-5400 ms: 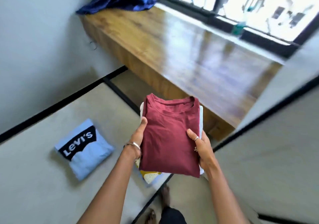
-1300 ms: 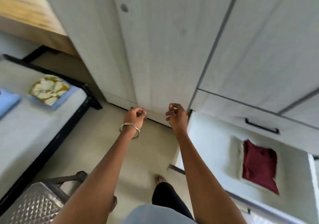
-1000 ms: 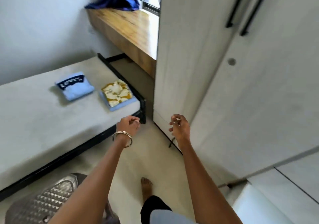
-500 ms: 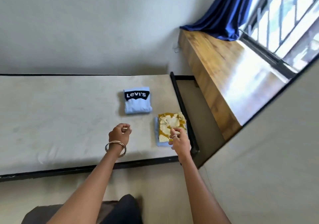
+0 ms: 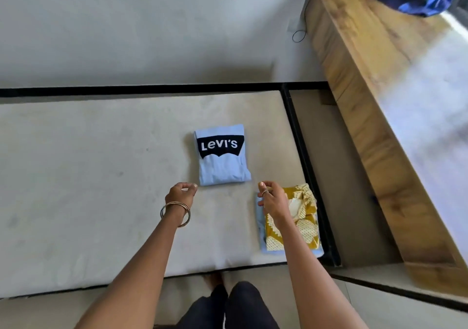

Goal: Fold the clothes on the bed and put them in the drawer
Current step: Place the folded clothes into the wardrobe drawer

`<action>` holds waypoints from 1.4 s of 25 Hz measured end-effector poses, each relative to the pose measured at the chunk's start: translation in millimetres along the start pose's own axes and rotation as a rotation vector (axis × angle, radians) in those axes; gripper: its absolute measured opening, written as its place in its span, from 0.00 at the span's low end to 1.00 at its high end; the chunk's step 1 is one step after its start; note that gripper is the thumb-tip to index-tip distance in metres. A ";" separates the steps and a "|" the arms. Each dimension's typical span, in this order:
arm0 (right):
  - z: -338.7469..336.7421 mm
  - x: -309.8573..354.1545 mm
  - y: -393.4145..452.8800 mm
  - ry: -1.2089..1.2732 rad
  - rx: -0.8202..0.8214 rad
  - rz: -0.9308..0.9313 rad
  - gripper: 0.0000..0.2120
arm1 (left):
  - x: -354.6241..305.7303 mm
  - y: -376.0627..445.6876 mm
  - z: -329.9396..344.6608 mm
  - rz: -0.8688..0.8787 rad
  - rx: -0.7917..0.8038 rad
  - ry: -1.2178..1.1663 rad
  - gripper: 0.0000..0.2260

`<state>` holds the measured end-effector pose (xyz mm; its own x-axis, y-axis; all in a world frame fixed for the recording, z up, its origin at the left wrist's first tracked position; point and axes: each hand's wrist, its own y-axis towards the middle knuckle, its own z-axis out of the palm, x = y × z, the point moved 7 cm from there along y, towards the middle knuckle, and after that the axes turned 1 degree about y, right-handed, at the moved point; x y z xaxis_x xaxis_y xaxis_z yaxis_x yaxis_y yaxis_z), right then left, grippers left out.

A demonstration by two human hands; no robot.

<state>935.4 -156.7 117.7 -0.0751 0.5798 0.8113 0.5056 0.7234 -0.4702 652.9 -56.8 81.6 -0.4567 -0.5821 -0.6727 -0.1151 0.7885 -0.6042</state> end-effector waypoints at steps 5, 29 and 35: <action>43.2 -9.7 133.9 -0.069 0.074 0.115 0.14 | -29.9 105.3 27.7 -0.101 -0.026 0.007 0.16; 144.3 -94.1 316.9 0.294 0.356 0.489 0.14 | 14.3 277.6 162.8 -0.326 0.337 -0.550 0.13; 57.5 -60.9 184.4 0.496 0.179 0.410 0.16 | -24.9 160.6 146.7 -0.328 0.458 -0.533 0.13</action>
<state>983.8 -37.1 -38.4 0.5185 0.6108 0.5984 0.2557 0.5570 -0.7902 775.2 55.3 -61.3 0.0369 -0.8802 -0.4731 0.2582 0.4657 -0.8464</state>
